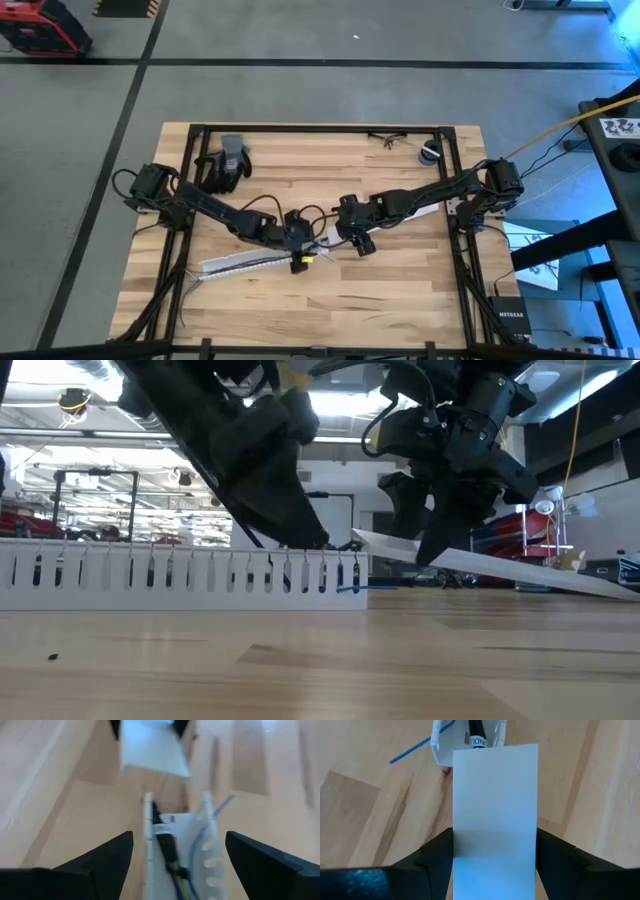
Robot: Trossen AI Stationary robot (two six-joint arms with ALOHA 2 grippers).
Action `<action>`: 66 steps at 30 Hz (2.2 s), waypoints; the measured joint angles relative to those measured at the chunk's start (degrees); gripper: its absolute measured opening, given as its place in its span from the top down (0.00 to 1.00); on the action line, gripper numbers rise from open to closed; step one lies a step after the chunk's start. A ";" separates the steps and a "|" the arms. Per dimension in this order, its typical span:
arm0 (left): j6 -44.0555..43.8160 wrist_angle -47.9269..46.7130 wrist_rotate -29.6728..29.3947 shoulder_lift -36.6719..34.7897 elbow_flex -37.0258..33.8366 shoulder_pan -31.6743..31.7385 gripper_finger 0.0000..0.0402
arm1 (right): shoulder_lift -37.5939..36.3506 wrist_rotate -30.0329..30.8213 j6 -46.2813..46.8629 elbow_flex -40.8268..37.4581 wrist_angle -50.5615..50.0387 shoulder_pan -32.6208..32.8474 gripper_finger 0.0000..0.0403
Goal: Ziptie cables
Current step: Close the white cable duct
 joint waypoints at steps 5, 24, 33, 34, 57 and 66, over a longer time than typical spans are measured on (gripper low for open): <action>-0.07 2.83 -0.33 3.07 -0.02 -0.02 0.22 | 0.00 -2.28 1.52 0.00 -0.09 -0.02 0.41; 1.29 5.84 -1.01 4.53 -0.02 0.45 0.40 | 0.00 -12.47 12.30 -0.02 3.12 -1.57 0.41; 1.83 5.73 -0.98 4.51 -0.02 0.40 0.41 | 5.39 -13.32 10.82 3.77 1.74 -1.60 0.41; 2.00 5.76 -0.98 4.53 -0.02 0.44 0.41 | 5.74 -13.01 10.58 4.38 0.56 -1.62 0.41; 3.75 5.91 -0.96 4.52 -0.06 0.01 0.41 | 12.96 -19.45 9.15 12.99 -7.28 -5.05 0.41; 4.04 6.03 -1.00 4.53 -0.07 -0.01 0.41 | 13.31 -23.06 6.94 18.67 -17.54 -5.47 0.41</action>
